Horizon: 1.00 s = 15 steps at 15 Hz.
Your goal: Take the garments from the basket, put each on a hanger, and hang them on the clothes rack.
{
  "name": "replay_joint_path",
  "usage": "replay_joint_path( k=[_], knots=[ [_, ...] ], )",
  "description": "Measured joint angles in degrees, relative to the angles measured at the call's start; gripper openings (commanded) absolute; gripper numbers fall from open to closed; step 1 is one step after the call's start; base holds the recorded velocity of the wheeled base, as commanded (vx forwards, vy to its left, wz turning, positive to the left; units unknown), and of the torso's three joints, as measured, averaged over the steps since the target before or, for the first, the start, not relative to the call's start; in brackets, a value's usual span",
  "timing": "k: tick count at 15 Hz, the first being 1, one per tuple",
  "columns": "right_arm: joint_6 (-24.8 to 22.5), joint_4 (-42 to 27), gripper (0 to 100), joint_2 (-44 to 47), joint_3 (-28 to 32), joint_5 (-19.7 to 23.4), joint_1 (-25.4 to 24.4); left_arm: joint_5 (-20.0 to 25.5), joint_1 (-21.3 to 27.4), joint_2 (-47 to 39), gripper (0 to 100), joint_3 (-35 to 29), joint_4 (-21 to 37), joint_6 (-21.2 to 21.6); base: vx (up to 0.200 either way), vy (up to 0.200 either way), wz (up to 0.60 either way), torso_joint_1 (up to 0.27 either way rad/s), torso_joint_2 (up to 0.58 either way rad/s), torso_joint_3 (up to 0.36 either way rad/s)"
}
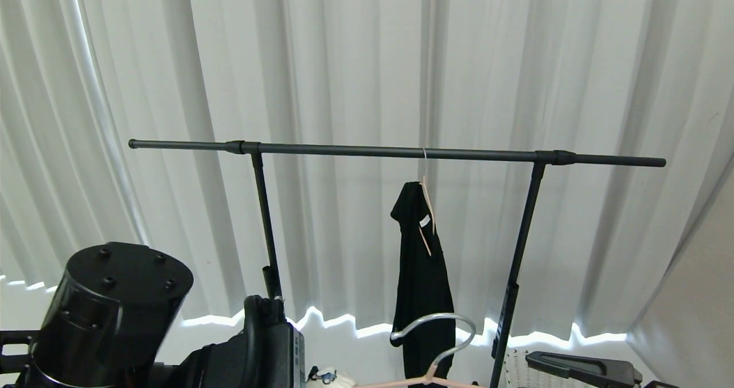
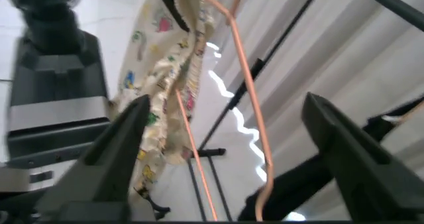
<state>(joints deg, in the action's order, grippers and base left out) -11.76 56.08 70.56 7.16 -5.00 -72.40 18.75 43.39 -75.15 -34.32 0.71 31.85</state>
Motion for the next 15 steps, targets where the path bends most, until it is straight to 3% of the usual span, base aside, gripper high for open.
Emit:
replay_joint_path(
  k=[3,6,9,10,13,15],
  knots=[
    [0.4,0.0,100,0.5,-1.8,-0.4,3.7,-2.8,-4.1,1.0,0,5.7,-8.5,0.1,0.0,0.0,0.0,0.0,0.0,0.0],
    [5.9,0.0,100,2.8,-3.3,0.4,6.3,-3.8,-6.0,2.0,0,13.0,-21.0,-0.2,0.0,0.0,0.0,0.0,0.0,0.0],
    [11.3,0.0,100,7.9,-2.4,0.5,6.8,-4.8,-9.0,2.6,0,14.5,-21.9,-1.6,0.0,0.0,0.0,0.0,0.0,0.0],
    [13.2,0.0,100,10.1,-1.0,0.5,6.8,-5.0,-10.0,2.9,0,13.5,-21.9,-4.0,0.0,0.0,0.0,0.0,0.0,0.0],
    [20.4,0.0,100,17.2,5.6,0.3,6.8,-8.6,-11.0,4.0,0,9.8,-22.0,-11.1,0.0,0.0,0.0,0.0,0.0,0.0],
    [25.3,0.0,100,21.8,12.3,-0.9,6.8,-11.2,-11.1,5.1,0,7.6,-21.9,-13.0,0.0,0.0,0.0,0.0,0.0,0.0]
  ],
)
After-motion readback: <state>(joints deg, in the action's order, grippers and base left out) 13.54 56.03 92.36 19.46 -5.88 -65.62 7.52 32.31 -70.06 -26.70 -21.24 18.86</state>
